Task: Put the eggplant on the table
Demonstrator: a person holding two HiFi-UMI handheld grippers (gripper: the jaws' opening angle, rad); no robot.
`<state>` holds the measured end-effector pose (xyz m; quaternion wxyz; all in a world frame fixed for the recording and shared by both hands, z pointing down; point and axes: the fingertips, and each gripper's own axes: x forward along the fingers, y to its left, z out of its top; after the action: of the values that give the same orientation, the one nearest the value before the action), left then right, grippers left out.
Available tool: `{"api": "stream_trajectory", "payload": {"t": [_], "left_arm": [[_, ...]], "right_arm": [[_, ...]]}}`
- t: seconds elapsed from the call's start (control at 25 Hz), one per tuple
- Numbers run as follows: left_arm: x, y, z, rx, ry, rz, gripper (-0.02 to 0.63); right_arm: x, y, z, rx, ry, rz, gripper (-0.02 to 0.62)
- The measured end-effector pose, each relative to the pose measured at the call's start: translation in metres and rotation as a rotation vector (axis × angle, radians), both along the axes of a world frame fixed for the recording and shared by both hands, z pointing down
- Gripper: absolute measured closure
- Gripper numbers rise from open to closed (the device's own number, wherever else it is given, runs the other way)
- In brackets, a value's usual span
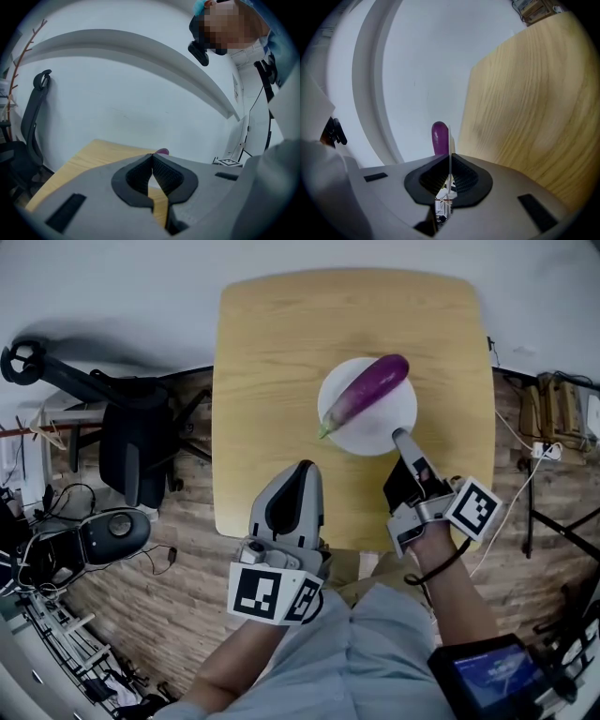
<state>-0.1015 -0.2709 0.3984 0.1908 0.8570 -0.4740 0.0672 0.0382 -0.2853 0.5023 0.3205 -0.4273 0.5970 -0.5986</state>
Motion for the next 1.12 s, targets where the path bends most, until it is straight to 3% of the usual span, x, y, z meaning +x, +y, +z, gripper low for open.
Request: {"api": "stream_trajectory", "payload": {"t": [0.56, 1.12], "left_arm": [[-0.009, -0.044, 0.018, -0.01, -0.004, 0.033, 0.598], [0.013, -0.077, 0.026, -0.008, -0.016, 0.114, 0.598]], "right_arm": [[-0.008, -0.016, 0.027, -0.048, -0.001, 0.033, 0.581], [0.0, -0.02, 0.046, -0.092, -0.007, 0.071, 0.581]]}}
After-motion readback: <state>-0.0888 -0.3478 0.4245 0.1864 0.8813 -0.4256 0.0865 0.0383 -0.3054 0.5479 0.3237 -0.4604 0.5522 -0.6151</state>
